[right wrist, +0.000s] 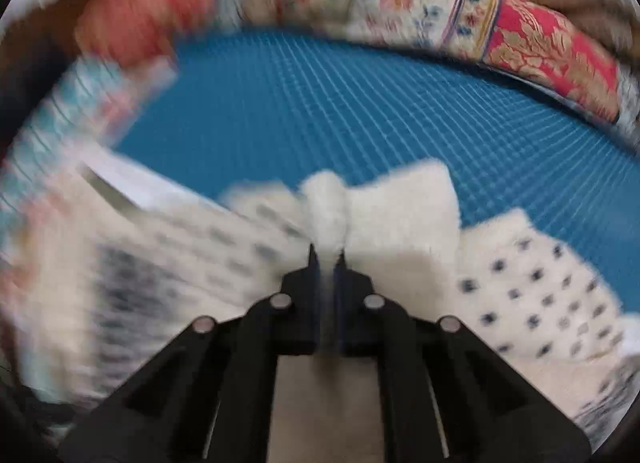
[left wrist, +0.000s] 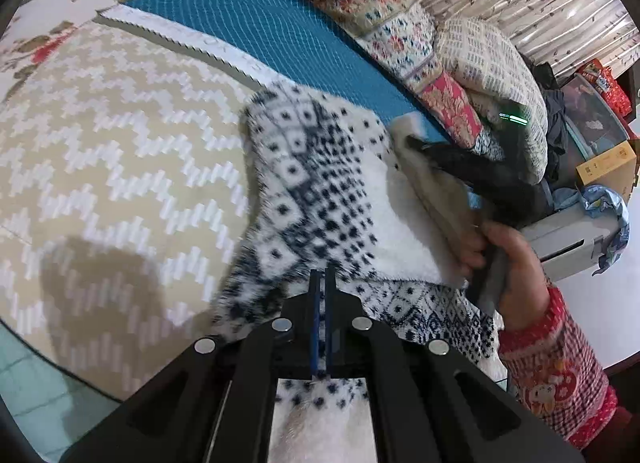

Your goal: Fold large clothes

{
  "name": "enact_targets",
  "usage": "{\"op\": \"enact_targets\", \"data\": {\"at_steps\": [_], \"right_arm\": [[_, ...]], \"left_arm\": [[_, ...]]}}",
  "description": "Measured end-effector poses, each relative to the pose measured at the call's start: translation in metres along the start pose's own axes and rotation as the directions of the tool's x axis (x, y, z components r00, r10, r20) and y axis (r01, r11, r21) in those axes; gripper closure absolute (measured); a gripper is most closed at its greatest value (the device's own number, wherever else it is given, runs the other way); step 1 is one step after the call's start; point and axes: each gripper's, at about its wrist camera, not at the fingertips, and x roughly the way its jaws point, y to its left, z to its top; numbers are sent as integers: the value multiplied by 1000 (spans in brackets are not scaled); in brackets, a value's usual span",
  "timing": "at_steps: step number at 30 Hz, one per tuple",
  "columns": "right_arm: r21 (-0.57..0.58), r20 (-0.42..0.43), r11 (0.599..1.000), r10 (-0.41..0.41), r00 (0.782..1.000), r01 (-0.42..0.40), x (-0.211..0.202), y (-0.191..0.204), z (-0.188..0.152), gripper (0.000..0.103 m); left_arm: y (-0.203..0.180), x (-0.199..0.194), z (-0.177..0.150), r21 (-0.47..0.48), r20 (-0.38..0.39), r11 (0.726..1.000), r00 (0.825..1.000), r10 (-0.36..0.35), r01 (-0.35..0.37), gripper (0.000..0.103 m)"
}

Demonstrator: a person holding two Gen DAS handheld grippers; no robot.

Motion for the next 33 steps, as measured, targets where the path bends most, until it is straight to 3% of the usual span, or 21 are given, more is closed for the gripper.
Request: {"op": "enact_targets", "data": {"at_steps": [3,5,6,8,9,10,13,14,16,19,21,22,23,24,25,27,28,31,33], "right_arm": [[-77,43,985,155,987,-152,-41,40,-13,96],[-134,-13,953,274,962,-273,-51,73,-37,96],[-160,-51,944,284,958,-288,-48,86,-49,94],[-208,-126,938,256,958,-278,-31,105,-73,68],[-237,-158,941,207,966,-240,-17,111,-88,43],[-240,-164,944,188,968,-224,-12,110,-93,40],[-134,-139,954,251,958,-269,-30,84,-104,36],[-84,-97,953,284,954,-292,-50,67,-105,32],[-42,0,963,268,964,-267,-87,37,-106,24],[32,110,993,106,988,-110,-135,-22,-122,24],[134,116,991,-26,993,10,-149,-77,-140,24],[170,74,981,-111,991,97,-145,-103,-149,24],[205,-49,939,-272,961,277,-127,-140,-165,24],[251,-122,916,-291,949,313,-116,-172,-179,23],[311,-64,923,-217,974,226,-122,-187,-187,25],[376,-50,898,-226,973,228,-144,-186,-185,25],[368,-11,914,-178,984,170,-159,-176,-184,25],[316,55,944,-122,991,99,-192,-153,-195,25],[311,63,949,-64,996,42,-211,-143,-219,25]], "left_arm": [[13,-15,7,-28,44,1000,999,3,-2,1],[20,-24,12,-53,84,999,996,8,-4,1],[22,-29,14,-70,100,998,995,10,-3,1],[21,-32,15,-84,105,996,994,9,0,1],[19,-33,16,-78,104,997,995,9,-1,1],[17,-33,16,-67,102,998,995,11,-4,1],[2,-26,22,-26,88,1000,996,11,-9,1],[-5,-20,26,-9,80,1000,997,8,-8,1],[-17,-9,31,24,65,1000,998,-7,6,1],[-43,23,38,110,17,993,999,-38,36,1],[-50,58,42,145,-25,989,1000,-12,16,1],[-49,75,44,149,-46,989,999,25,-18,1],[-44,98,44,161,-85,985,993,83,-68,1],[-38,112,42,161,-116,985,990,82,-63,2],[-35,114,42,149,-107,988,992,65,-49,2],[-40,90,41,132,-95,990,994,57,-44,2],[-43,77,39,149,-83,988,995,54,-42,2],[-50,-2,13,286,34,955,997,73,-80,2],[-37,-41,-8,313,42,944,995,95,-103,2]]}}
